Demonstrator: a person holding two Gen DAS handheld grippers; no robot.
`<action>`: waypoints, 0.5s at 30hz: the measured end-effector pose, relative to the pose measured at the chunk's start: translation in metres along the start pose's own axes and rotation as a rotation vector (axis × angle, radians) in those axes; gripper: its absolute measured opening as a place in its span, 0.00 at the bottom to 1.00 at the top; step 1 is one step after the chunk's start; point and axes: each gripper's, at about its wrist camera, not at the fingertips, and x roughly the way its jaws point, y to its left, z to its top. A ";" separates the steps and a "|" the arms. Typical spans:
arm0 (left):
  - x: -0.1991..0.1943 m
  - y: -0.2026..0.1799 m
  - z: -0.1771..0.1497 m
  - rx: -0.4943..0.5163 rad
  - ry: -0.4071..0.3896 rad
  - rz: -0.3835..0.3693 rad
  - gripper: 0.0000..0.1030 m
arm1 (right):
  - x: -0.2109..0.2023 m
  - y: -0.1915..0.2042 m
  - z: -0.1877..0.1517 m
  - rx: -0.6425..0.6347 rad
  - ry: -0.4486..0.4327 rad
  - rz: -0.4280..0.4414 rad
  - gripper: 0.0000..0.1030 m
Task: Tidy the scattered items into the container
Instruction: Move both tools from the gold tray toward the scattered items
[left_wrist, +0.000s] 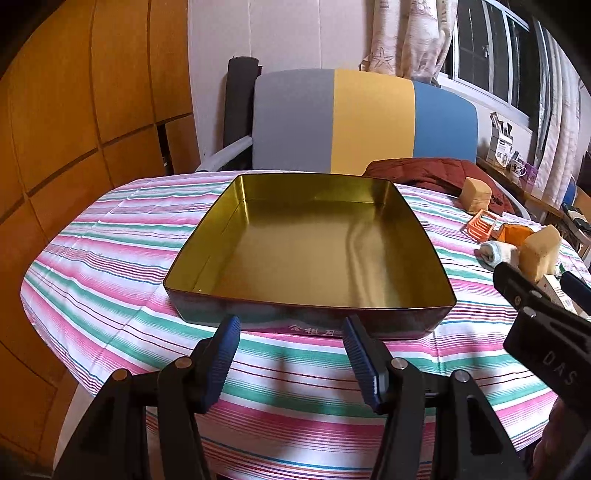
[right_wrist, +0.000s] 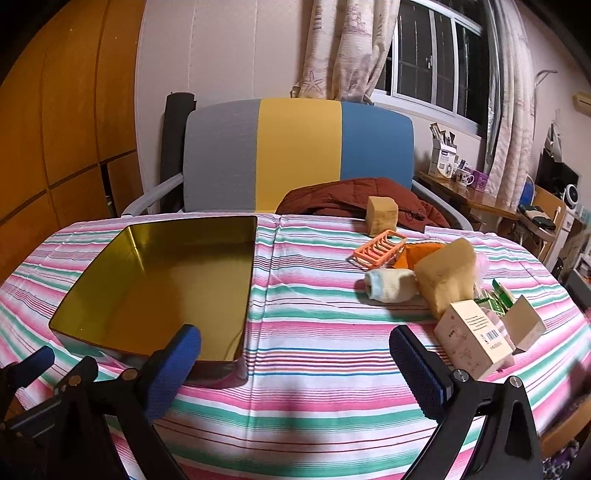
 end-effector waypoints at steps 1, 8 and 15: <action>-0.001 0.000 0.000 0.001 -0.002 -0.002 0.57 | 0.000 -0.001 -0.001 0.000 0.001 -0.002 1.00; -0.002 0.001 -0.001 0.014 -0.003 -0.034 0.57 | 0.000 -0.004 -0.004 -0.003 0.004 -0.009 1.00; 0.001 0.002 -0.003 0.009 0.005 -0.037 0.57 | 0.004 -0.005 -0.008 -0.006 0.013 -0.016 1.00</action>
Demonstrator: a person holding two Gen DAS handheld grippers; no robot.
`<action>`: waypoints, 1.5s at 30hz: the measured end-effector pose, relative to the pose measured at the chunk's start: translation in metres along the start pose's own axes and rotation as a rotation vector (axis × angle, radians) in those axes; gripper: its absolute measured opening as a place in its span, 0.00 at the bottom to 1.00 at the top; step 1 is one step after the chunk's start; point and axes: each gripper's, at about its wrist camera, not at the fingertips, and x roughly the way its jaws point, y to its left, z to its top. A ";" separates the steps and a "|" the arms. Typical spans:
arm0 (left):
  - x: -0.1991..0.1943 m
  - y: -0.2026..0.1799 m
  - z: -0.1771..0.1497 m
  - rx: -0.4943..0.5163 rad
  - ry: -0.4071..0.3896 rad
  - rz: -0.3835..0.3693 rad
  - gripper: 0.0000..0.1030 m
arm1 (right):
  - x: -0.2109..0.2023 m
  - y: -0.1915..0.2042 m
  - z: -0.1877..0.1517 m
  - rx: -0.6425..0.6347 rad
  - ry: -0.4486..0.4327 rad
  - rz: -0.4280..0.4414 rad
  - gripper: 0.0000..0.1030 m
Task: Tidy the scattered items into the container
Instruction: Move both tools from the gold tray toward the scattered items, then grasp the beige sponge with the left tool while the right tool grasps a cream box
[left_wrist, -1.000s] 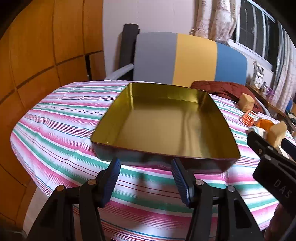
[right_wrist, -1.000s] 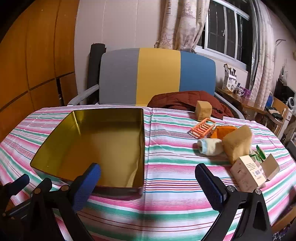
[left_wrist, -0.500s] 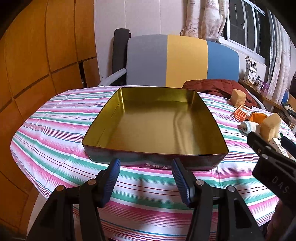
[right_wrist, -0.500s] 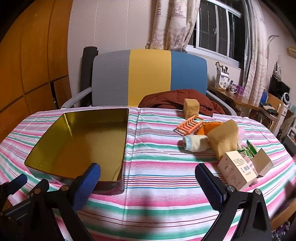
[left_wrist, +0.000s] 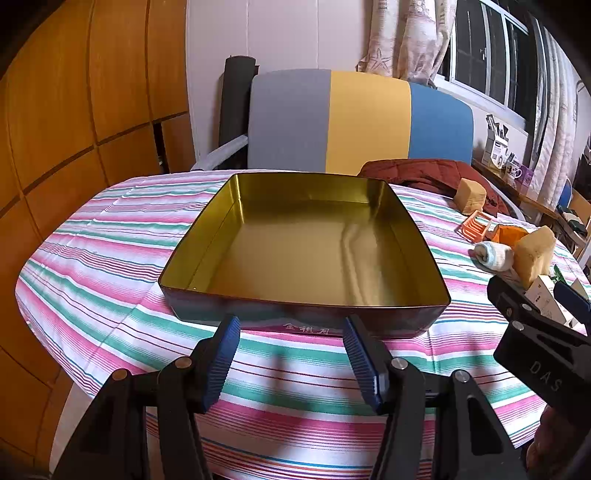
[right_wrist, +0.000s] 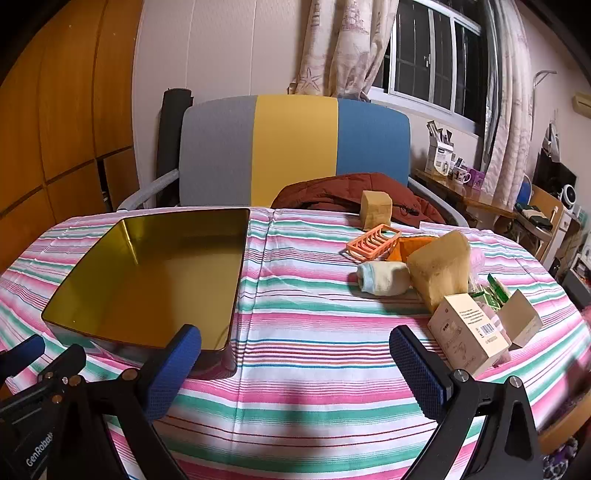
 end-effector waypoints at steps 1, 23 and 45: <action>0.001 0.000 0.000 0.000 0.002 0.000 0.57 | 0.001 -0.001 0.000 0.001 0.001 0.000 1.00; -0.003 -0.068 -0.005 0.183 -0.005 -0.352 0.61 | 0.001 -0.102 -0.031 0.066 -0.028 -0.047 1.00; 0.036 -0.226 0.065 0.376 0.111 -0.667 0.75 | 0.039 -0.211 -0.038 0.085 -0.075 0.009 0.90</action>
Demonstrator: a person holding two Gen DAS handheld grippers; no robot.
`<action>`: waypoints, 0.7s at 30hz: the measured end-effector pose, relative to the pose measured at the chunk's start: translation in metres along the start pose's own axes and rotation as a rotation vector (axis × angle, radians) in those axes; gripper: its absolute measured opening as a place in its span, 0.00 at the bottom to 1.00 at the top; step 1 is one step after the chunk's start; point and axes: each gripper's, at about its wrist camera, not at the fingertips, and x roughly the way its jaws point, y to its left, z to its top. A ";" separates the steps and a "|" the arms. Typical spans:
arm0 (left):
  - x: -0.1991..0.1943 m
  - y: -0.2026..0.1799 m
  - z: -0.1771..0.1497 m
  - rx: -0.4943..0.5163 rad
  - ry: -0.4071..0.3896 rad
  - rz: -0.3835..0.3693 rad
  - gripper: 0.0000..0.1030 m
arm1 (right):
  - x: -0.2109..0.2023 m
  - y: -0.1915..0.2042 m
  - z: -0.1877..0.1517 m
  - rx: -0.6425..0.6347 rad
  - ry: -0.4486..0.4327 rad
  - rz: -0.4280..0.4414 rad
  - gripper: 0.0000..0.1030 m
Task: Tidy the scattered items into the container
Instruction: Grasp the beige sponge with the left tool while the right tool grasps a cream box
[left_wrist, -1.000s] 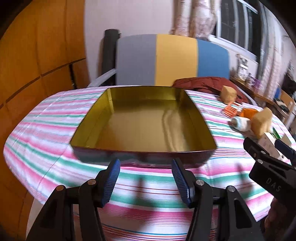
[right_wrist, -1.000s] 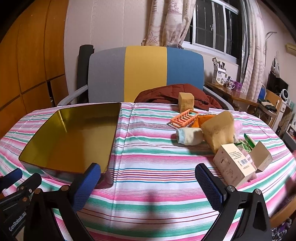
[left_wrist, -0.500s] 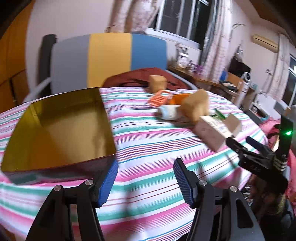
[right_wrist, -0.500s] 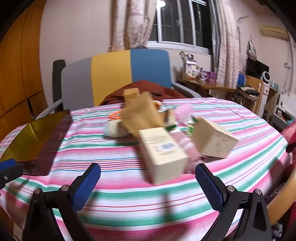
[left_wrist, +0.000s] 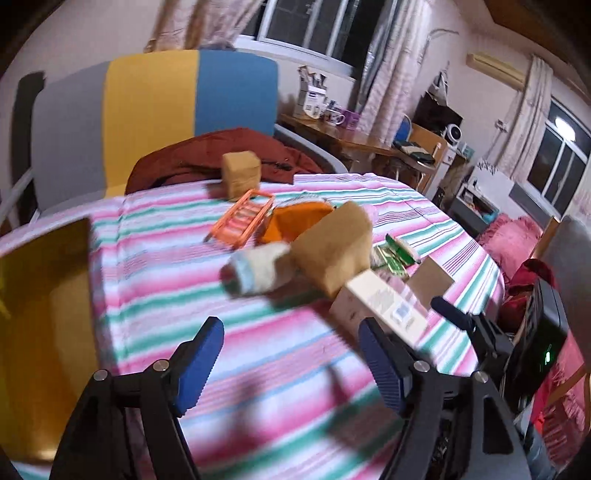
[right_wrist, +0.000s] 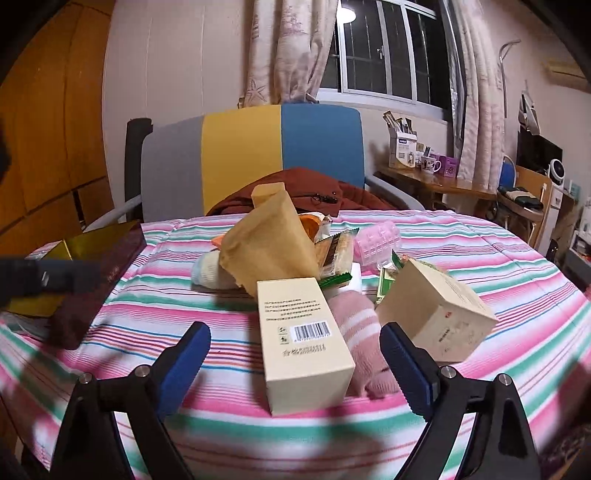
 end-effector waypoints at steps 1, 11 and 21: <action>0.005 -0.006 0.007 0.036 -0.010 -0.010 0.75 | 0.003 -0.001 0.000 0.001 0.001 0.002 0.90; 0.063 -0.029 0.051 0.269 0.026 -0.059 0.77 | 0.024 -0.004 -0.013 -0.004 0.032 0.019 0.76; 0.107 -0.036 0.060 0.349 0.087 -0.100 0.77 | 0.027 -0.012 -0.015 0.025 0.027 0.061 0.68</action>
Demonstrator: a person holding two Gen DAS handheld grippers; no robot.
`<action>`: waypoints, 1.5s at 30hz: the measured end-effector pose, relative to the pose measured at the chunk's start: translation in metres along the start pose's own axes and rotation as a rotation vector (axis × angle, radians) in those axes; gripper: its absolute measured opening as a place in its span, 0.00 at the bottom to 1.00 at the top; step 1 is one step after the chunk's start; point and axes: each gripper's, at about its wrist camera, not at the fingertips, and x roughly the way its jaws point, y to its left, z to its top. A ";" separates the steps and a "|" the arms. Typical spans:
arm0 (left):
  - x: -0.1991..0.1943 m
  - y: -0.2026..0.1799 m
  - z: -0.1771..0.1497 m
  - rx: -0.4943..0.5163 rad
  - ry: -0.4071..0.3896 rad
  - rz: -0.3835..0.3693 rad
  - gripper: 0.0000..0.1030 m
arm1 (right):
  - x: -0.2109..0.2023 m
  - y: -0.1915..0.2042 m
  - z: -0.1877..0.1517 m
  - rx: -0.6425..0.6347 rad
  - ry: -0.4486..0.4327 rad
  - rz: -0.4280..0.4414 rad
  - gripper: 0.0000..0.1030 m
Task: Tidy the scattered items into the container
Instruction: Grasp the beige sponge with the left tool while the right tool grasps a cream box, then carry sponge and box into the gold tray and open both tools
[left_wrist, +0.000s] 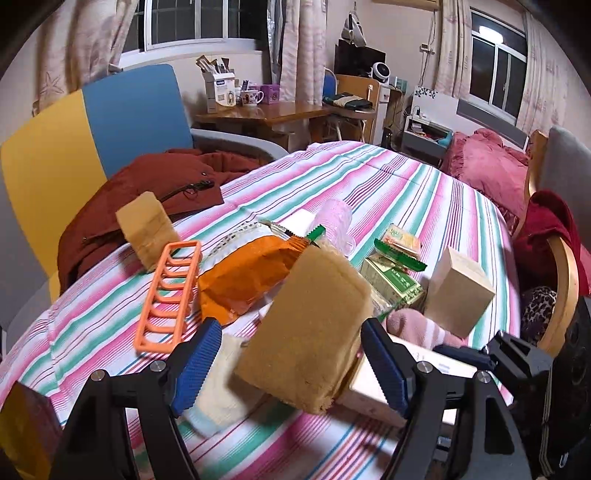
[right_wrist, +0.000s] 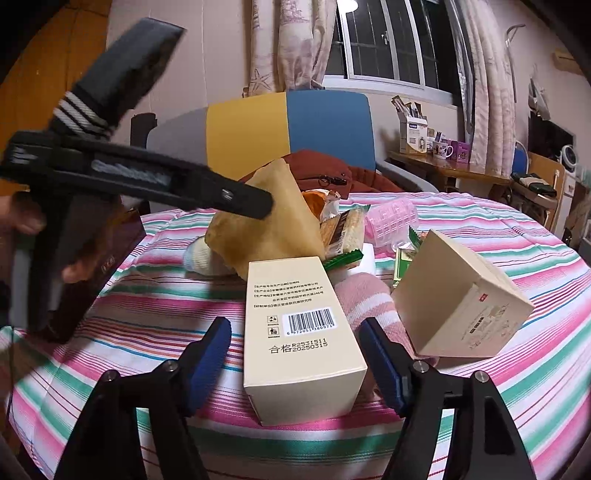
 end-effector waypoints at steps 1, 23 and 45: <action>0.004 0.000 0.001 0.004 0.002 0.001 0.77 | 0.001 -0.001 0.000 0.004 0.002 0.003 0.67; -0.036 0.005 -0.057 -0.237 -0.102 -0.009 0.55 | 0.001 0.008 -0.005 -0.023 0.022 -0.016 0.50; -0.084 -0.030 -0.156 -0.307 -0.099 0.036 0.54 | -0.048 0.050 -0.028 -0.058 0.107 0.002 0.49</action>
